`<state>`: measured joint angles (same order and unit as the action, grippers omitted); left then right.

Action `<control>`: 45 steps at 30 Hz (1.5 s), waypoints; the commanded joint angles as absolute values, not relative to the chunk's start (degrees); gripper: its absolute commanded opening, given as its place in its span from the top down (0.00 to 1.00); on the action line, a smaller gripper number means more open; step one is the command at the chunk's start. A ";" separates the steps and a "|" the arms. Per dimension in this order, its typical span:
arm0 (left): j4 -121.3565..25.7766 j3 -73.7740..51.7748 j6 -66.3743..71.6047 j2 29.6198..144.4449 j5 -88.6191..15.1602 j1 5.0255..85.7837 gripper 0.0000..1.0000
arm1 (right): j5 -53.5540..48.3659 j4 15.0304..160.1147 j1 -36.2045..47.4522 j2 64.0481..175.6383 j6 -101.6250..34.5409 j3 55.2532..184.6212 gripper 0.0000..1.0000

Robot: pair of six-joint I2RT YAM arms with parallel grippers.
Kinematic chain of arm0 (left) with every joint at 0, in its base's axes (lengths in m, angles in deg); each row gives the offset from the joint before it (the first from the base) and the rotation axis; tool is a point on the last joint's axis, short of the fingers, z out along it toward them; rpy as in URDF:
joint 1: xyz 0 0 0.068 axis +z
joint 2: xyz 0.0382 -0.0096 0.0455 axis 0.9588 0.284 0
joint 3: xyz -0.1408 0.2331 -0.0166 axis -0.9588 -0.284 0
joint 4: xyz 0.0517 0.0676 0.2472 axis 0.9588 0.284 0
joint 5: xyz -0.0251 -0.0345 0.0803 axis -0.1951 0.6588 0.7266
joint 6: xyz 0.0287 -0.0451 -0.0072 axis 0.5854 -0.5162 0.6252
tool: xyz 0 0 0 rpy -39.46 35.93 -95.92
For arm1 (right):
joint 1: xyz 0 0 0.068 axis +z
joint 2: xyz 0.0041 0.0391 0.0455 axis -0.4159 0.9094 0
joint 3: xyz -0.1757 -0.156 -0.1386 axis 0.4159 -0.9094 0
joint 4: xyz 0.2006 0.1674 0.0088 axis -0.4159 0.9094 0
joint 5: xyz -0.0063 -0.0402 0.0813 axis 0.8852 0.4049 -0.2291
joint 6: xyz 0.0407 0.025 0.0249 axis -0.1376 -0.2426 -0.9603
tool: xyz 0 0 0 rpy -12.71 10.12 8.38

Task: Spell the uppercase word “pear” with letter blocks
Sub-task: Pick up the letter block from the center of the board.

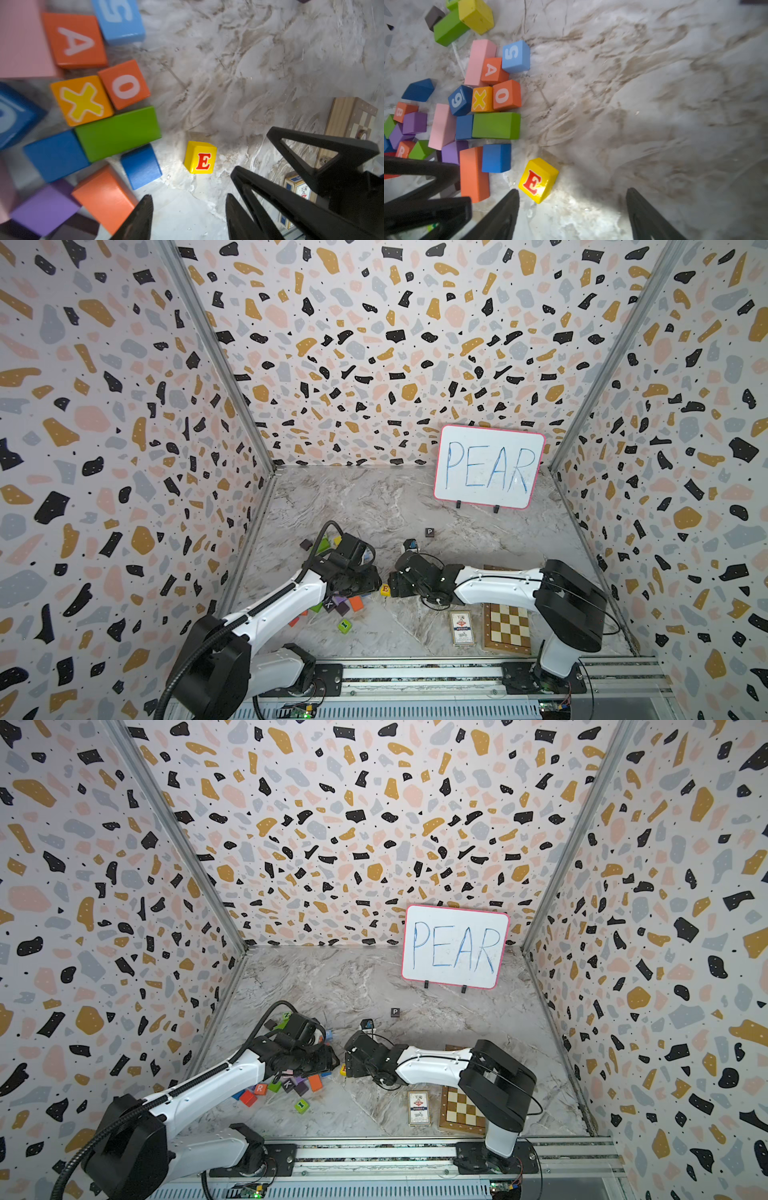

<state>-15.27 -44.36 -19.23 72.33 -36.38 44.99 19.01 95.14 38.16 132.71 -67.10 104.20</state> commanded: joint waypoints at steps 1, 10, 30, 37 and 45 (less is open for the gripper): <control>-11.17 -45.48 -18.86 70.13 -35.32 47.25 0.42 | 18.04 103.87 39.48 133.51 -73.51 108.74 0.18; -9.37 -46.91 -17.01 67.34 -37.45 52.21 0.30 | 15.44 106.52 40.95 139.40 -75.75 115.84 0.20; -9.39 -47.88 -16.73 65.84 -37.97 53.70 0.21 | 22.82 112.59 41.27 147.15 -75.50 122.35 0.33; -9.59 -47.98 -16.67 65.90 -37.95 53.65 0.21 | 23.82 113.04 41.34 147.56 -75.41 122.56 0.44; -9.68 -48.06 -16.59 65.92 -37.91 53.75 0.20 | 24.77 112.91 41.55 146.29 -75.15 122.02 0.51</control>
